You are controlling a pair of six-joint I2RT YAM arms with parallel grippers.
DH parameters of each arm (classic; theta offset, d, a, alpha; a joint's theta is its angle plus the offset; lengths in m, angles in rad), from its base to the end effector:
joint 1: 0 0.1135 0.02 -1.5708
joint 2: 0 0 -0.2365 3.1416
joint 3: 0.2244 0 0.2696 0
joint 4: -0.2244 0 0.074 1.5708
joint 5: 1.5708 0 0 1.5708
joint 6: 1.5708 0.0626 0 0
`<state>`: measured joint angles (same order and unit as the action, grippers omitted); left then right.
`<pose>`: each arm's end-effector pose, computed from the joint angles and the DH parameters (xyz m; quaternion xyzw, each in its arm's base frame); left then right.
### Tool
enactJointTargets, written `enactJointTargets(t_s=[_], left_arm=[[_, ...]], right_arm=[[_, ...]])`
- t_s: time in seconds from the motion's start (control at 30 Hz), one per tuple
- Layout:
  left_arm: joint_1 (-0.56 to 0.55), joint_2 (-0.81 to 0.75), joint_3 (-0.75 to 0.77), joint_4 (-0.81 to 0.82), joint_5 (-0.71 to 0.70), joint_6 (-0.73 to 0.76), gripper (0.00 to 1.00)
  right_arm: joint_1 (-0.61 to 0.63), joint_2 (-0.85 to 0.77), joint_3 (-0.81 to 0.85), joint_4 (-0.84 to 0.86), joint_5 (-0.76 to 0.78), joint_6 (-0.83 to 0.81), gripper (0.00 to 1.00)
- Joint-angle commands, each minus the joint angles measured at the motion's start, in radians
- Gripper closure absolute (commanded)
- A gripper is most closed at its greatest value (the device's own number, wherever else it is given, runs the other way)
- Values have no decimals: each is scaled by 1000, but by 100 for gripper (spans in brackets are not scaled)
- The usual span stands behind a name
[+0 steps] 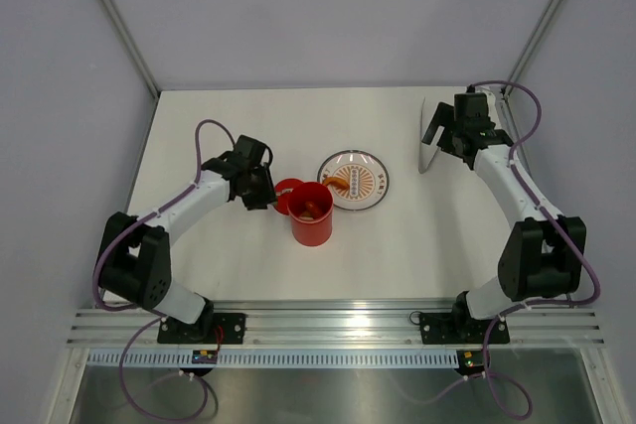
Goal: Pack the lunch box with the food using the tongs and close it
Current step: Place the clamp at the corner of the board, then move the packing box to the center of the board, then pick up the box lid from the center of the board.
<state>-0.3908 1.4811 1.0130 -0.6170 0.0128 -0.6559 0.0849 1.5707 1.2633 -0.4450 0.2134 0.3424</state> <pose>0.2995 -0.1242 0.1632 -0.1267 0.9623 -0.1256 0.2052 0.3871 0.0196 0.2353 0.1592 0.8992 -0.0116 0.4073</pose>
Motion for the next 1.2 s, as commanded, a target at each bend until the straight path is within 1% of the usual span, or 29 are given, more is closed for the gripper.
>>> enactJointTargets(t_s=[0.0, 0.13, 0.23, 0.33, 0.37, 0.43, 0.5, 0.57, 0.63, 0.67, 0.7, 0.83, 0.97, 1.07, 1.1, 1.17], left_arm=[[-49, 18, 52, 62, 46, -11, 64], [-155, 44, 68, 69, 30, -21, 65], [-212, 59, 93, 68, 12, -8, 65], [-214, 59, 108, 46, -13, 24, 65], [-211, 61, 125, 21, -72, 50, 64], [-191, 70, 145, -1, -114, 87, 63], [-180, 90, 188, -27, -134, 154, 61], [-174, 142, 225, -47, -175, 206, 56], [-171, 180, 280, -56, -204, 228, 49], [-169, 220, 300, -69, -205, 229, 43], [-166, 237, 318, -75, -201, 223, 42], [-161, 283, 386, -102, -195, 129, 42], [-161, 283, 385, -161, -247, -106, 41], [-161, 251, 351, -148, -269, -227, 40], [-163, 242, 346, -142, -270, -247, 39], [-163, 242, 355, -155, -286, -299, 31]], right_arm=[[-1, -98, -54, -50, -46, 49, 3], [-1, -147, -68, -78, -37, 46, 2], [-1, -164, -68, -92, -42, 46, 2], [-1, -172, -70, -96, -46, 49, 2], [-1, -173, -71, -103, -46, 47, 2], [-1, -178, -76, -104, -54, 47, 2], [-1, -189, -82, -106, -65, 50, 2], [1, -195, -84, -106, -72, 50, 2], [-1, -198, -81, -112, -85, 53, 2], [-1, -199, -82, -113, -92, 53, 2], [-2, -204, -81, -116, -95, 53, 2], [-1, -212, -73, -129, -105, 46, 2], [-1, -212, -67, -139, -123, 41, 2], [-1, -210, -62, -143, -138, 41, 2], [-2, -210, -61, -141, -141, 40, 2], [-1, -212, -59, -143, -146, 35, 2]])
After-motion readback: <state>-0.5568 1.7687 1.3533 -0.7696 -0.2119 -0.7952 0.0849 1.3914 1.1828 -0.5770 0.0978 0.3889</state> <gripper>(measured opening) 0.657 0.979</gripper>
